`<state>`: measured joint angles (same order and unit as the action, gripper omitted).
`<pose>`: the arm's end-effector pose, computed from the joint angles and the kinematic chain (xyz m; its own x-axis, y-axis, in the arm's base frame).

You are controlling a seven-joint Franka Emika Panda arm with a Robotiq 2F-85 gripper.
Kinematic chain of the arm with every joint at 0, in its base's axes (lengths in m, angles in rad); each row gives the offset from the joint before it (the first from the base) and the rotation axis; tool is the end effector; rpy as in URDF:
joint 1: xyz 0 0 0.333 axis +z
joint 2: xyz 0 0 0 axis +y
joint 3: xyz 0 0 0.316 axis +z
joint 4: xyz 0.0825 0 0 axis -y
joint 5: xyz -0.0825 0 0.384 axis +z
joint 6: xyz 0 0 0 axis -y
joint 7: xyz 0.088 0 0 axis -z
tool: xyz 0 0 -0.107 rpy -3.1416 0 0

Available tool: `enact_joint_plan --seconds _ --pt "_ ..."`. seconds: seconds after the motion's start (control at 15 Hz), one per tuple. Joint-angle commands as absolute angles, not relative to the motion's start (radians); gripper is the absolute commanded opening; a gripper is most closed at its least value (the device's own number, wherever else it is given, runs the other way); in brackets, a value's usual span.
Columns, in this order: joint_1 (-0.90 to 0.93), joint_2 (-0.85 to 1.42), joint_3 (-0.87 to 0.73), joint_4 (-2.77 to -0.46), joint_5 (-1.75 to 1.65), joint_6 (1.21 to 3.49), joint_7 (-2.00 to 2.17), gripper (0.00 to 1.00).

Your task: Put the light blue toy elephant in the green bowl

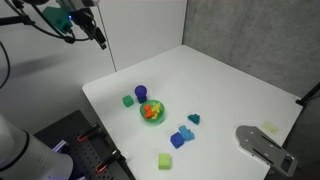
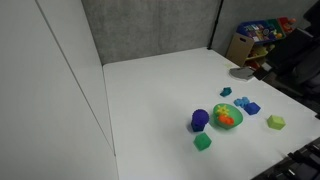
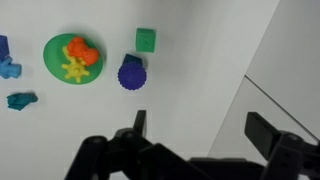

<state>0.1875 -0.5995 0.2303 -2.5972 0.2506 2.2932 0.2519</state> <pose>0.3544 0.1667 0.4737 0.9691 -0.0143 0.2464 0.0272 -0.9860 -0.1644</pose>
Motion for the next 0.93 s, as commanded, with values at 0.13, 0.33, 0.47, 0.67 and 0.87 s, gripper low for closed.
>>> enact_joint_plan --seconds 0.13,0.33,0.47,0.67,0.87 --pt "0.162 -0.514 0.208 -2.517 0.226 2.269 0.252 1.0" --pt "0.136 -0.447 0.194 -2.467 0.209 2.266 0.254 1.0" --pt "0.116 -0.392 0.183 -2.427 0.195 2.258 0.254 1.0" --pt "0.081 -0.298 0.16 -2.366 0.164 2.25 0.255 1.0" --pt "0.049 -0.212 0.138 -2.321 0.12 2.257 0.264 1.0"
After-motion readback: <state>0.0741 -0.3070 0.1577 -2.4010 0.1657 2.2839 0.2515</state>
